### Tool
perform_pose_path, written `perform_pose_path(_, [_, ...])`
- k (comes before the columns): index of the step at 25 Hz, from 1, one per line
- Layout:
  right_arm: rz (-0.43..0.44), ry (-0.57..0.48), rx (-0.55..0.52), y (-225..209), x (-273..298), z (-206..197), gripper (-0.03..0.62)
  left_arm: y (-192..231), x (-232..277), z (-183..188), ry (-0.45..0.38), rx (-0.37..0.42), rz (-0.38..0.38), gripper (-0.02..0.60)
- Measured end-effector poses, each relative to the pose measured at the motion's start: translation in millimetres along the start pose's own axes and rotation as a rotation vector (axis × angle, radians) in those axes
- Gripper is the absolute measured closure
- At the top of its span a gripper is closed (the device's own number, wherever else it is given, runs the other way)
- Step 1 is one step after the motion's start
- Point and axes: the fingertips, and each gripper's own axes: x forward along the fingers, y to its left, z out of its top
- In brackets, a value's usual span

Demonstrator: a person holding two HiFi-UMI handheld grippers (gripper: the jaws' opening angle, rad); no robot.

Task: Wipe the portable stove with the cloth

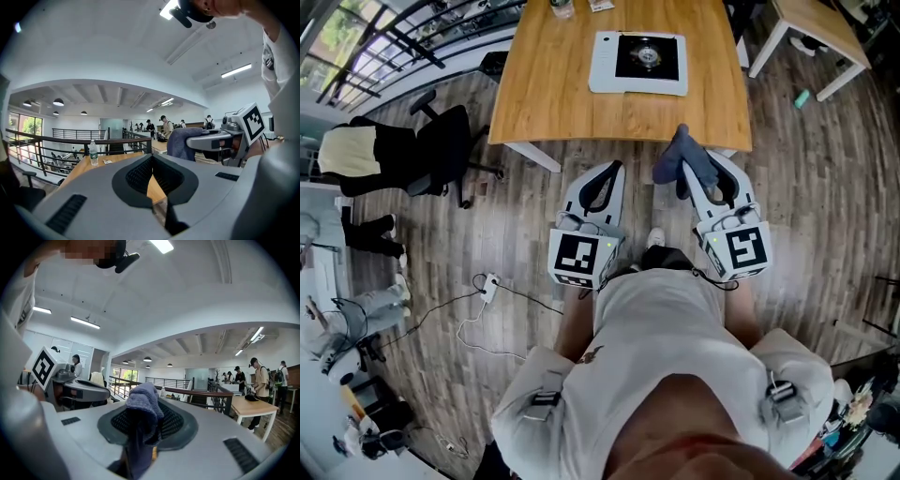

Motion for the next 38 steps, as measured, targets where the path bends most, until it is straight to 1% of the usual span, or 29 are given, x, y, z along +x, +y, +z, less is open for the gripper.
perform_pose_path(5, [0.021,-0.010,0.006,-26,17,-1,0.477,1,27,6,-0.004,0.017,0.013,0.561])
perform_pose_path(11, [0.046,-0.012,0.021,-43,36,1,0.477,8,49,9,0.012,0.006,0.031,0.561])
perform_pose_path(14, [0.051,-0.006,0.025,-49,49,0,0.477,17,60,8,0.022,0.000,0.037,0.561])
perform_pose_path(20, [0.047,0.015,0.027,-54,78,-6,0.477,41,77,5,0.014,-0.019,0.034,0.561])
perform_pose_path(25, [0.017,0.028,0.021,-60,110,-8,0.477,72,96,5,0.003,-0.024,0.018,0.561])
perform_pose_path(31, [-0.002,0.035,-0.001,-70,164,-2,0.477,119,130,16,-0.014,-0.018,-0.005,0.561])
perform_pose_path(38, [-0.031,0.043,0.004,-76,216,5,0.477,167,160,22,-0.025,-0.016,-0.041,0.561])
